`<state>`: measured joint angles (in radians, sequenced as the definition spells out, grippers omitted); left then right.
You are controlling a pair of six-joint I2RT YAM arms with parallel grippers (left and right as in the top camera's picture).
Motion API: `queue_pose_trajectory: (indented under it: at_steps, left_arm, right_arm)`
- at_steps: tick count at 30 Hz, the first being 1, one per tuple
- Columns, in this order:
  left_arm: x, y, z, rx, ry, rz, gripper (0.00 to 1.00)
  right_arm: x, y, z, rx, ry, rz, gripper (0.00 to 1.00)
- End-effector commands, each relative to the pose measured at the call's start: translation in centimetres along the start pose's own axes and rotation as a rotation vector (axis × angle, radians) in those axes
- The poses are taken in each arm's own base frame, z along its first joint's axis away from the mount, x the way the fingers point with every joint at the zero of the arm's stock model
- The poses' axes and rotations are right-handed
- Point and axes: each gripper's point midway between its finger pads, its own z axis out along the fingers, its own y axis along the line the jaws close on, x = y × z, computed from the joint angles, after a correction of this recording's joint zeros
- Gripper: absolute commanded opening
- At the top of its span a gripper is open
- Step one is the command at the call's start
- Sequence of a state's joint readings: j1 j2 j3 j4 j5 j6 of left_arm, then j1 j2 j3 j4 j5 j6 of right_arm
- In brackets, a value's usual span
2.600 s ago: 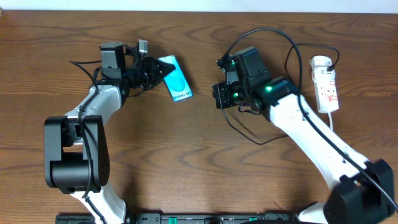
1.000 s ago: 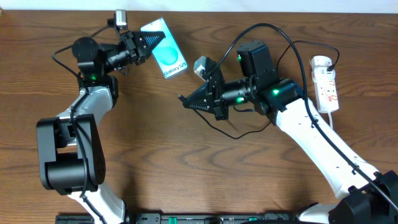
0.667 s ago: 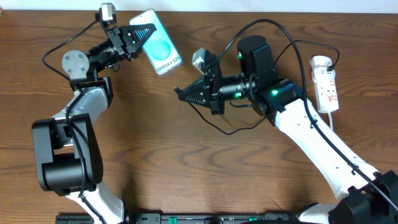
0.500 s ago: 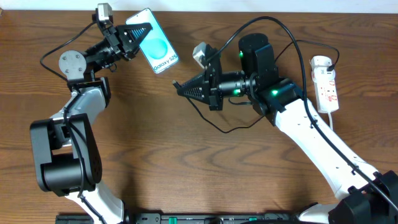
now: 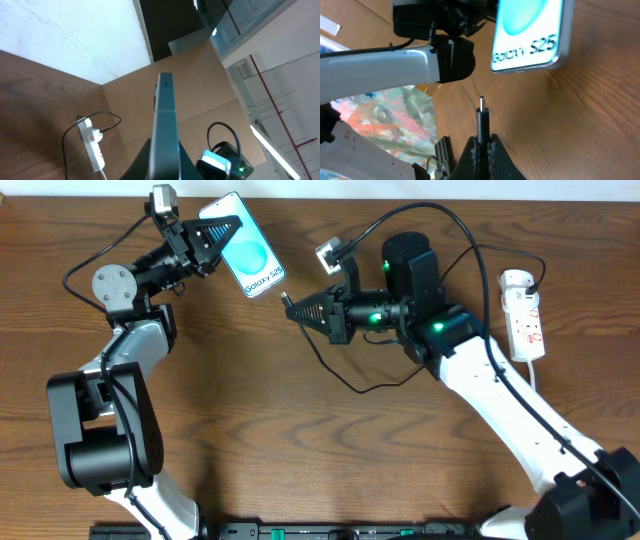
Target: Plug charger to phone and switch on socket
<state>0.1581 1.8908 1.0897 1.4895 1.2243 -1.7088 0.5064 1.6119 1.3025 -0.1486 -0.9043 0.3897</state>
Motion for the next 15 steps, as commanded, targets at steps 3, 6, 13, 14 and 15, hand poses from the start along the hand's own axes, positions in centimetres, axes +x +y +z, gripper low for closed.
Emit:
queue_pose_trajectory:
  at_steps: [3, 6, 13, 14, 15]
  left_arm:
    - [-1.0, -0.8, -0.3, 0.015, -0.036, 0.022, 0.07]
    - [-1.5, -0.7, -0.9, 0.009, -0.053, 0.025, 0.07]
    - [-2.8, -0.6, -2.6, -0.007, -0.097, 0.028, 0.07]
    - [-2.9, -0.6, -2.7, -0.008, -0.100, 0.029, 0.07]
    - [-3.0, -0.6, -2.8, -0.009, -0.102, 0.026, 0.08]
  right_arm:
    - [0.0, 0.8, 1.2, -0.079, 0.021, 0.063, 0.01]
    - [-0.1, 1.0, 1.5, -0.116, 0.025, 0.063, 0.01]
    - [-0.6, 1.9, 1.7, -0.152, 0.010, 0.034, 0.01]
    - [-0.6, 2.0, 1.8, -0.156, 0.008, 0.027, 0.01]
    - [-0.7, 2.1, 1.9, -0.160, 0.006, 0.021, 0.01]
